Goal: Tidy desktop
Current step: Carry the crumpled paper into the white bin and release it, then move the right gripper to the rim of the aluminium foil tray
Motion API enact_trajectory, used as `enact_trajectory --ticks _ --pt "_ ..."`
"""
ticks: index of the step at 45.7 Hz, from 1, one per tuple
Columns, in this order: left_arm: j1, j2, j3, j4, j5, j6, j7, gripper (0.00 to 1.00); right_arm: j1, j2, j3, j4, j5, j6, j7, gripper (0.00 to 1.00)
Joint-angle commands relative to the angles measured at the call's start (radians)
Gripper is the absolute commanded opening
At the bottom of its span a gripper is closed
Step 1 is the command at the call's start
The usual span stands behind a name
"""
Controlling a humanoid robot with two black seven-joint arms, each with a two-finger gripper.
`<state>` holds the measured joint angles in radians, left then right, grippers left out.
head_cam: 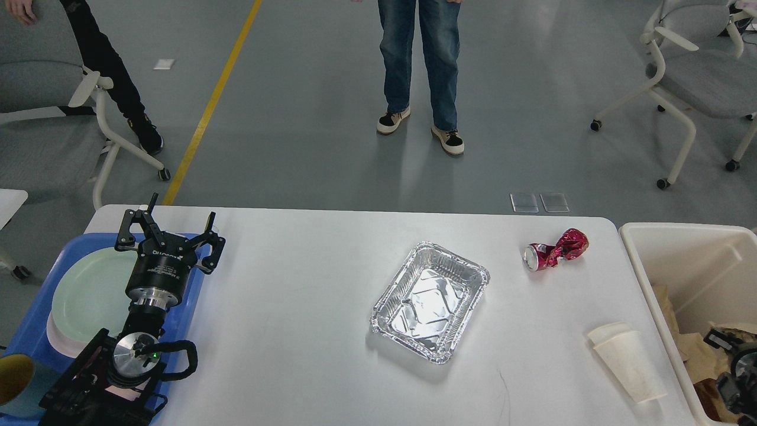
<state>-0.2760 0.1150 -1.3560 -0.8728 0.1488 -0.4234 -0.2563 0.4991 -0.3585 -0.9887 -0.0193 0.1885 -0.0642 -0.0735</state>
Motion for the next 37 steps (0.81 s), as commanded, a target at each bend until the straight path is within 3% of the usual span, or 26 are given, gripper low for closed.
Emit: enact_trajectory --ticks 1,12,21,27,32,37 --pt "0.000 0.000 0.000 0.000 0.000 0.000 0.000 0.96 0.016 0.001 0.001 0.034 -0.015 -0.002 0.000 1.00" --pt "0.000 0.000 0.000 0.000 0.000 0.000 0.000 0.96 0.162 -0.088 -0.007 0.218 -0.078 0.007 -0.002 1.00" --pt "0.000 0.000 0.000 0.000 0.000 0.000 0.000 0.96 0.430 -0.201 -0.013 0.531 -0.251 0.035 -0.009 1.00" --pt "0.000 0.000 0.000 0.000 0.000 0.000 0.000 0.96 0.688 -0.223 -0.057 0.694 -0.302 0.148 -0.028 1.00" --pt "0.000 0.000 0.000 0.000 0.000 0.000 0.000 0.96 0.893 -0.211 -0.125 0.826 -0.302 0.279 -0.075 1.00" --pt "0.000 0.000 0.000 0.000 0.000 0.000 0.000 0.96 1.130 -0.195 -0.145 0.996 -0.299 0.435 -0.085 1.00"
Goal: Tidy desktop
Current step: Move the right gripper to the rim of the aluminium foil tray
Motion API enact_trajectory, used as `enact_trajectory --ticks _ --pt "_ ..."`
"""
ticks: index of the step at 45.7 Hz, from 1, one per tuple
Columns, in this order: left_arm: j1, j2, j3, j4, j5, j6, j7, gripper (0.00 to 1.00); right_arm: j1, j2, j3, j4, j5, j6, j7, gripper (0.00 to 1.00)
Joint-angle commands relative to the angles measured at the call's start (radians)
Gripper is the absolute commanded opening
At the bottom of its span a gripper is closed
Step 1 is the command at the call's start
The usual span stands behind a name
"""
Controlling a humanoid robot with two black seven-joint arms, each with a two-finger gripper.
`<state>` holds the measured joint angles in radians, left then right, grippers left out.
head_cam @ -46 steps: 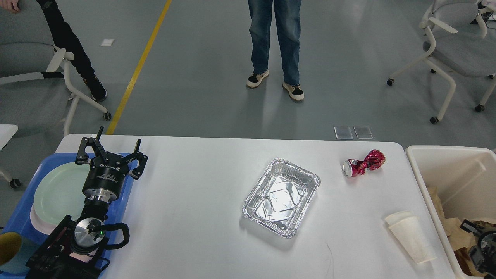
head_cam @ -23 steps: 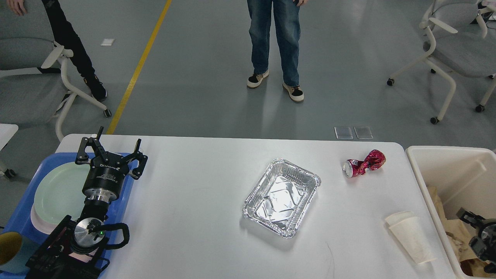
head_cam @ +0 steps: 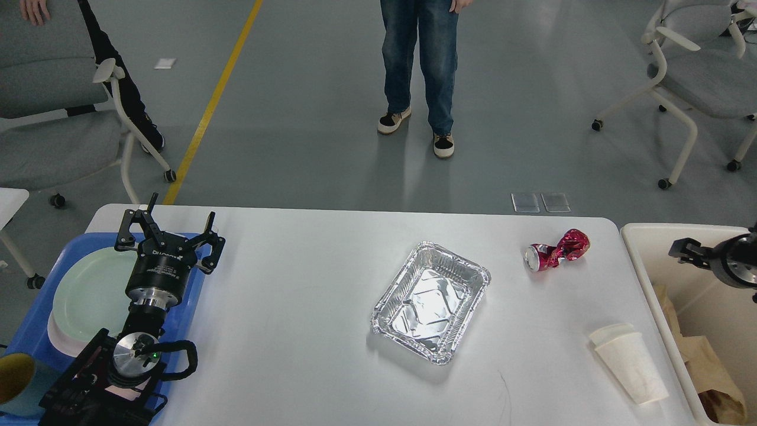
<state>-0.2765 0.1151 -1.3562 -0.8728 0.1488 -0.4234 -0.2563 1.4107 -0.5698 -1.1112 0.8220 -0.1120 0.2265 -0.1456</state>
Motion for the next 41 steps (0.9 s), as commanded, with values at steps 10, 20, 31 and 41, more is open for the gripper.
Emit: enact_trajectory --ticks 10,20,31,41 --pt "0.000 0.000 0.000 0.000 0.000 0.000 0.000 0.96 0.480 0.178 -0.105 0.316 0.009 0.448 -0.012 1.00" --pt "0.000 0.000 0.000 0.000 0.000 0.000 0.000 0.96 0.744 0.220 -0.144 0.528 0.146 0.659 -0.012 1.00" --pt "0.000 0.000 0.000 0.000 0.000 0.000 0.000 0.96 0.958 0.329 -0.150 0.743 0.187 0.608 -0.012 1.00" --pt "0.000 0.000 0.000 0.000 0.000 0.000 0.000 0.96 0.995 0.407 -0.148 0.750 0.298 0.542 -0.005 1.00"
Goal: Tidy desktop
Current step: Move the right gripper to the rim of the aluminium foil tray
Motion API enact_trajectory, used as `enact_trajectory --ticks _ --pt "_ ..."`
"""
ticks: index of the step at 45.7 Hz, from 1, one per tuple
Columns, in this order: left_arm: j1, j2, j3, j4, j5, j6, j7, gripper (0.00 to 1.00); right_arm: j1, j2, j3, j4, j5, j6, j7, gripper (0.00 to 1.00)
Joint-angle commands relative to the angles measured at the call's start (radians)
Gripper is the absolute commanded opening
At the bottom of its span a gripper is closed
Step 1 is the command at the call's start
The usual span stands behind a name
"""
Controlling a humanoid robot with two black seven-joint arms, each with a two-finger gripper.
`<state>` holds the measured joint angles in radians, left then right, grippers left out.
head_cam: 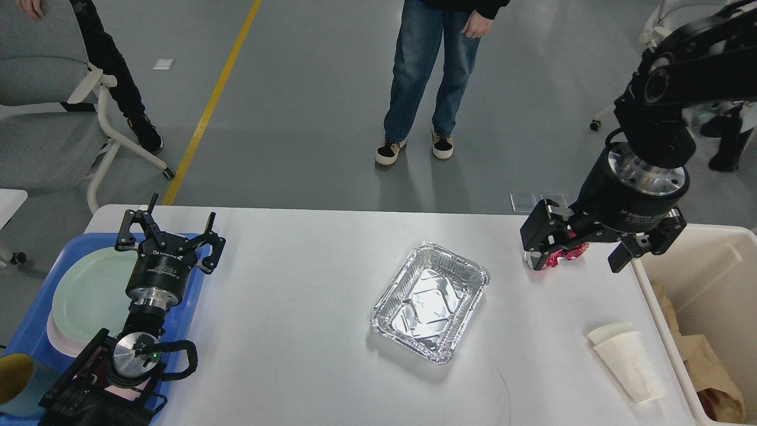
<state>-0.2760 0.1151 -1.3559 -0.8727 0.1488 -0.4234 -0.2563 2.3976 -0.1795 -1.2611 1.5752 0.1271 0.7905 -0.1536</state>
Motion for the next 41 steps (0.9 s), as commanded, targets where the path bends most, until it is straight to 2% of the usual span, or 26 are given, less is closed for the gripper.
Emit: enact_trajectory --ticks 1,5,8,13,21,35,41 --pt "0.000 0.000 0.000 0.000 0.000 0.000 0.000 0.96 0.005 0.018 0.003 -0.009 0.065 -0.024 0.003 1.00" --pt "0.000 0.000 0.000 0.000 0.000 0.000 0.000 0.96 -0.011 0.018 0.019 -0.027 0.075 -0.042 0.002 1.00" --pt "0.000 0.000 0.000 0.000 0.000 0.000 0.000 0.96 -0.063 0.017 0.031 -0.037 0.082 -0.098 0.002 1.00" --pt "0.000 -0.002 -0.002 0.000 0.000 0.000 0.000 0.96 -0.234 0.025 0.100 -0.107 0.101 -0.229 -0.001 1.00" --pt "0.000 -0.002 0.000 0.000 0.000 0.000 0.000 0.96 -0.530 0.080 0.170 -0.305 0.131 -0.359 -0.006 1.00" --pt "0.000 -0.002 0.000 0.000 0.000 -0.002 0.000 0.96 -0.948 0.212 0.178 -0.744 0.186 -0.367 -0.011 1.00" --pt "0.000 -0.002 0.000 0.000 0.000 0.000 0.000 0.96 -1.077 0.229 0.227 -0.871 0.184 -0.381 -0.009 1.00"
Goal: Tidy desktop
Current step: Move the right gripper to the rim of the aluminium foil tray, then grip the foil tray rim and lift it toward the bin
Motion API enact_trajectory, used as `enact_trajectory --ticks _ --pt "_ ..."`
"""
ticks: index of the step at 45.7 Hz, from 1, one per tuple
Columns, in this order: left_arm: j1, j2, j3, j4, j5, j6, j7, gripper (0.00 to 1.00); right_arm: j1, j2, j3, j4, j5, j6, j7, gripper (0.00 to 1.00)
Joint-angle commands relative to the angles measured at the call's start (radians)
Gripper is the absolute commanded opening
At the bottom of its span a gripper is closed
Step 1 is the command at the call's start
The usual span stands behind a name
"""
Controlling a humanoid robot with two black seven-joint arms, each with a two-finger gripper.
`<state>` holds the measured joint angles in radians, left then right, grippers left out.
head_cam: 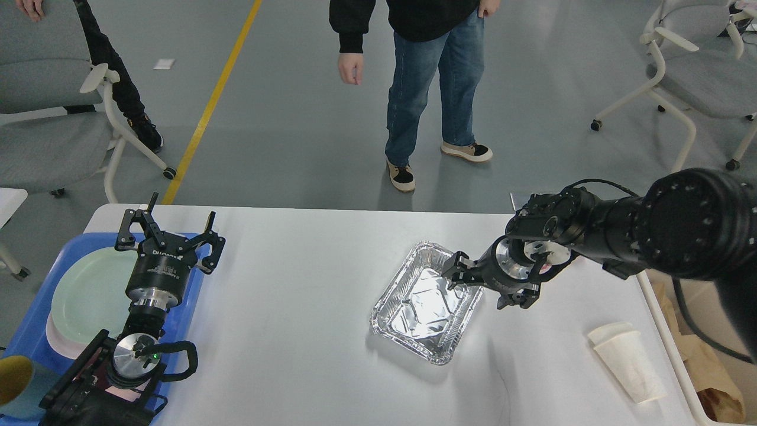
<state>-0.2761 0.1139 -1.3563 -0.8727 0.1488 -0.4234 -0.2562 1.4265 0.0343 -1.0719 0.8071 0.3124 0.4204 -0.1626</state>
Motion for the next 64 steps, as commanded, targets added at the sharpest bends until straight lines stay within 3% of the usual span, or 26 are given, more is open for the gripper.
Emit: enact_trajectory --ticks 1,8,10,19,22,25,26,30,38,49,61,62,64 --pt "0.000 0.000 0.000 0.000 0.000 -0.001 0.000 0.96 -0.126 0.016 0.046 -0.118 -0.002 -0.014 0.000 1.00" --pt "0.000 0.000 0.000 0.000 0.000 -0.002 0.000 0.96 -0.218 0.039 0.063 -0.204 -0.001 -0.043 0.000 1.00" --pt "0.000 0.000 0.000 0.000 0.000 -0.001 0.000 0.96 -0.222 0.041 0.073 -0.204 0.001 -0.054 0.000 0.95" --pt "0.000 0.000 0.000 0.000 0.000 -0.002 0.000 0.96 -0.239 0.036 0.105 -0.206 -0.001 -0.074 0.000 0.52" --pt "0.000 0.000 0.000 0.000 0.000 0.000 0.000 0.96 -0.247 0.036 0.107 -0.201 0.001 -0.080 0.000 0.31" --pt "0.000 0.000 -0.001 0.000 0.000 -0.002 0.000 0.96 -0.256 0.036 0.119 -0.193 0.002 -0.083 0.002 0.03" --pt "0.000 0.000 0.000 0.000 0.000 -0.002 0.000 0.96 -0.262 0.038 0.127 -0.190 0.002 -0.083 0.003 0.00" --pt "0.000 0.000 -0.001 0.000 0.000 -0.002 0.000 0.96 -0.296 0.036 0.185 -0.186 0.001 -0.112 0.006 0.00" --pt "0.000 0.000 -0.001 0.000 0.000 -0.002 0.000 0.96 -0.319 0.033 0.205 -0.174 0.011 -0.273 0.005 0.00" --pt "0.000 0.000 0.000 -0.002 0.000 -0.002 0.000 0.96 -0.307 0.009 0.204 -0.161 0.011 -0.275 0.000 0.00" --pt "0.000 0.000 0.000 -0.002 0.000 -0.002 0.000 0.96 -0.235 -0.042 0.191 -0.031 -0.004 -0.273 -0.001 0.00" --pt "0.000 0.000 0.000 0.000 0.000 -0.002 0.000 0.96 -0.233 -0.040 0.191 -0.032 -0.006 -0.273 -0.001 0.03" --pt "0.000 0.000 0.000 -0.002 0.000 -0.002 0.000 0.96 -0.233 -0.039 0.191 -0.043 -0.010 -0.288 -0.001 0.48"
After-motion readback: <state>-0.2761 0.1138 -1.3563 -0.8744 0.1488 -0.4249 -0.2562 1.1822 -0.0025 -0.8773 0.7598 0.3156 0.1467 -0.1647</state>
